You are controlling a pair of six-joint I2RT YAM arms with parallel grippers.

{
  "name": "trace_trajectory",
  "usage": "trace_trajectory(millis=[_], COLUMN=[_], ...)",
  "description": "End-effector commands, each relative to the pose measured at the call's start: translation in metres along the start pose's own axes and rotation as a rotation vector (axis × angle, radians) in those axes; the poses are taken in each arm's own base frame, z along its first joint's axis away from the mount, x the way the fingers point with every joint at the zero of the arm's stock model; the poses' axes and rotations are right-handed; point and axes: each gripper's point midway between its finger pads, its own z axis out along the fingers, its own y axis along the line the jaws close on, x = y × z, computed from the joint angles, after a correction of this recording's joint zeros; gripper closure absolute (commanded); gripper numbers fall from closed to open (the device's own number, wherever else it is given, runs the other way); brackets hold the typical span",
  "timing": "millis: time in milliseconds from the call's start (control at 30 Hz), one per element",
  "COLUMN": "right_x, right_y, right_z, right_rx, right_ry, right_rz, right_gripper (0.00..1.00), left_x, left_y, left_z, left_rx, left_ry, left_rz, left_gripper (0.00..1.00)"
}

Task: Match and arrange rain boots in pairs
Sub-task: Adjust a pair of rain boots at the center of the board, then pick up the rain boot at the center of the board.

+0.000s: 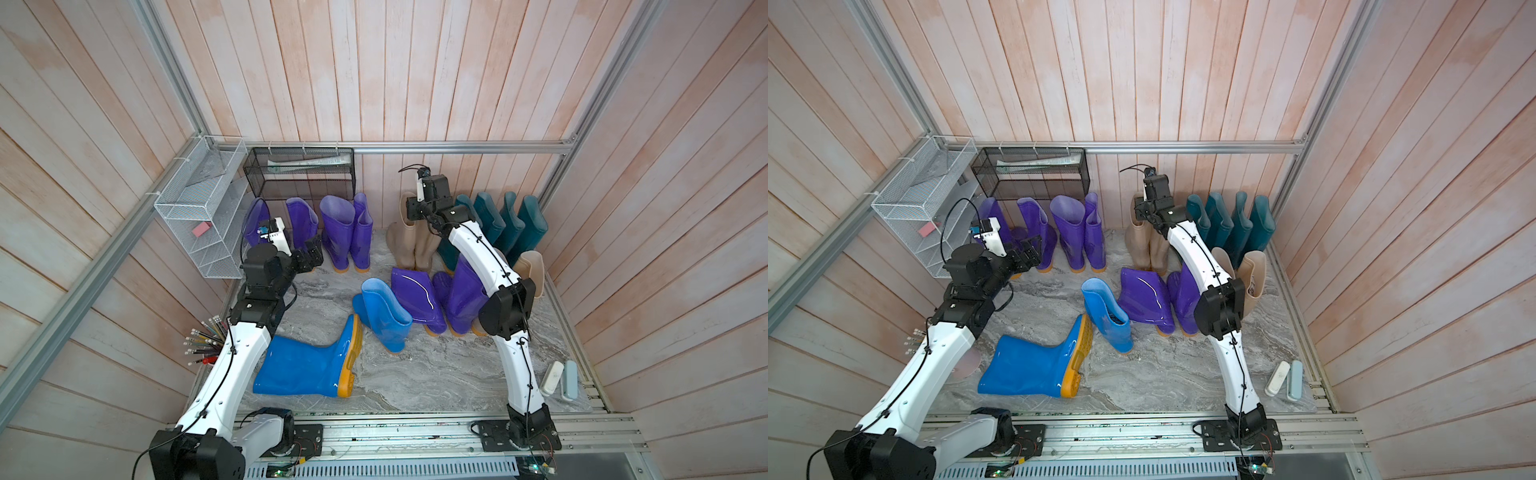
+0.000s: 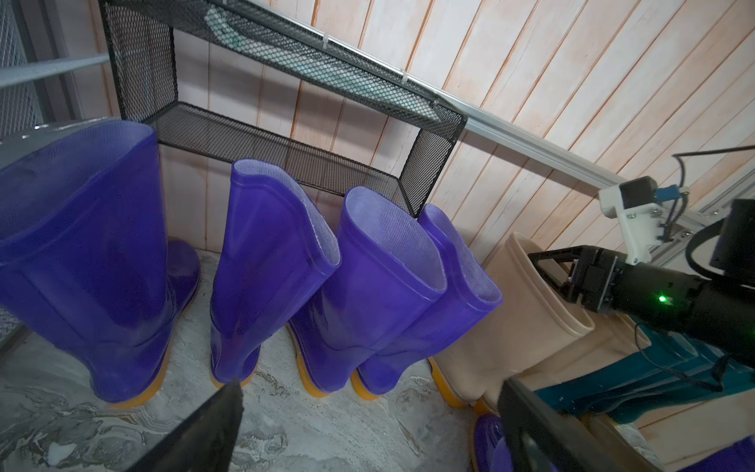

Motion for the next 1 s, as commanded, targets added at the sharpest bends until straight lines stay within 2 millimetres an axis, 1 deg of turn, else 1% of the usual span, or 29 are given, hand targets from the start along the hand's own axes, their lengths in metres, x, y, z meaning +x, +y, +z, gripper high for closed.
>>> trace_trajectory(millis=[0,233,400,433,500,533,600,633,667,700,767,800,867,967], right_x=[-0.042,-0.065,-0.073,-0.075,-0.075,-0.077,-0.071,-0.067,-0.057,-0.049,-0.019,-0.004,0.031,0.071], right_y=[0.014,0.019,0.016,0.016,0.024,0.030,0.049,0.060,0.074,0.081,0.114,0.126,0.161,0.203], right_z=[-0.047,-0.101,-0.143,-0.155,-0.178,-0.195,-0.226,-0.245,-0.263,-0.278,-0.311,-0.321,-0.341,-0.360], right_rx=[-0.007,0.059,0.079,0.079,0.065,0.058,0.046,0.035,0.014,0.006,-0.076,-0.100,-0.183,-0.218], right_ry=[-0.092,-0.155,-0.211,-0.227,-0.254,-0.279,-0.321,-0.350,-0.368,-0.390,-0.415,-0.418,-0.401,-0.365], right_rz=[-0.023,-0.040,-0.010,0.001,0.016,0.025,0.033,0.046,0.057,0.085,0.132,0.156,0.181,0.157], right_gripper=[0.35,0.31,0.30,0.30,0.30,0.30,0.30,0.31,0.31,0.31,0.33,0.34,0.36,0.37], left_x=[0.014,0.027,0.028,0.028,0.029,0.031,0.033,0.033,0.034,0.035,0.036,0.036,0.037,0.039], left_y=[0.012,0.030,0.037,0.038,0.041,0.042,0.044,0.045,0.046,0.046,0.049,0.049,0.051,0.053], left_z=[-0.007,-0.035,-0.057,-0.061,-0.070,-0.074,-0.081,-0.086,-0.090,-0.094,-0.102,-0.105,-0.112,-0.121], left_rx=[-0.050,-0.143,-0.189,-0.197,-0.209,-0.216,-0.228,-0.234,-0.238,-0.243,-0.259,-0.263,-0.272,-0.284], left_ry=[0.021,0.030,0.023,0.018,0.011,0.008,0.005,0.003,0.003,0.002,0.000,-0.002,-0.008,-0.009], left_rz=[-0.071,-0.087,-0.097,-0.100,-0.109,-0.116,-0.125,-0.130,-0.132,-0.134,-0.135,-0.134,-0.131,-0.129], left_gripper=[0.00,0.00,0.00,0.00,0.00,0.00,0.00,0.00,0.00,0.00,0.00,0.00,0.00,0.00])
